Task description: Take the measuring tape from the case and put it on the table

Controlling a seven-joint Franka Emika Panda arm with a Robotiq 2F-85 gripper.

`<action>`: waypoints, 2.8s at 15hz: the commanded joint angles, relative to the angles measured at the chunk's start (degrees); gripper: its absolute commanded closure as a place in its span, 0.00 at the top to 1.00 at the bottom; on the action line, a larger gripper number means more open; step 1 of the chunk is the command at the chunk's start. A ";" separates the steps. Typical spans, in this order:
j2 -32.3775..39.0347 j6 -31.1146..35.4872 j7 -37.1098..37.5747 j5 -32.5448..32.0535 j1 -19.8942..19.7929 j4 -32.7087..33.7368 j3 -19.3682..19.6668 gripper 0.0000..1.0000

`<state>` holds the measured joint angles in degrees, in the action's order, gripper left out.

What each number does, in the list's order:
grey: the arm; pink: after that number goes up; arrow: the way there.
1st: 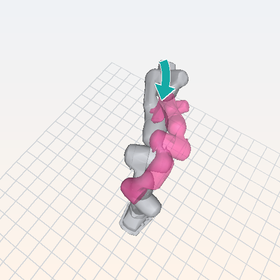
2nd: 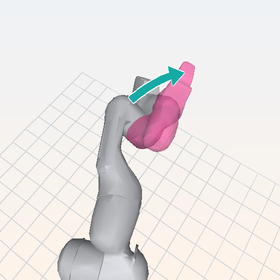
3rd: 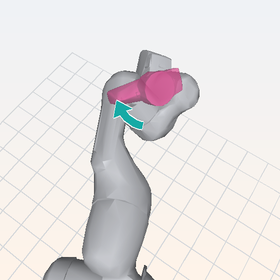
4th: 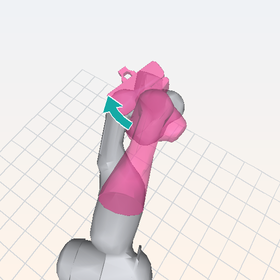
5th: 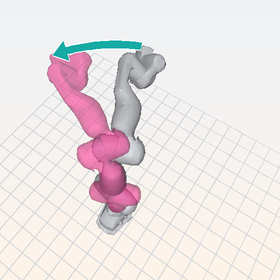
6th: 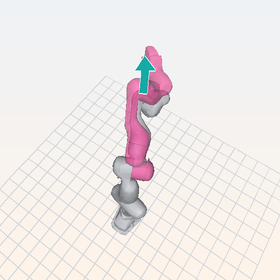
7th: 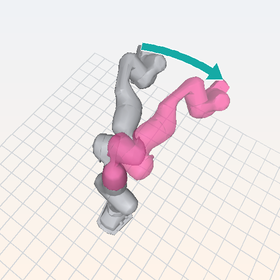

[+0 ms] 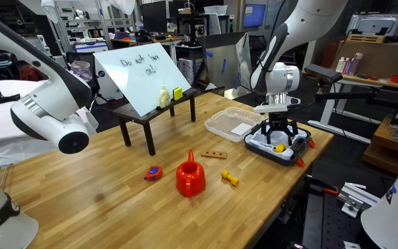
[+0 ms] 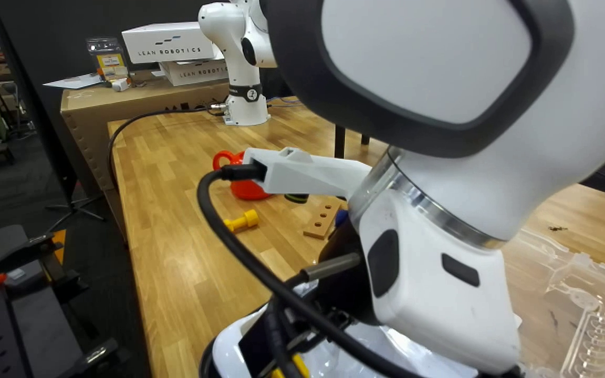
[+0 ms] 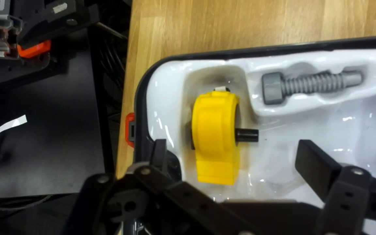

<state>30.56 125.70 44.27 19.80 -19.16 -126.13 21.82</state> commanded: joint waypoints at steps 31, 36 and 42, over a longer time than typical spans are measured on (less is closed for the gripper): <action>-4.41 -2.47 -0.84 -0.66 0.35 -0.23 1.20 0.08; -12.91 3.98 -0.30 -5.02 3.18 -5.24 1.99 0.08; -24.31 8.40 -1.86 -11.89 7.72 -13.29 -2.23 0.08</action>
<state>11.67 130.85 44.00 10.55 -12.69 -134.43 21.60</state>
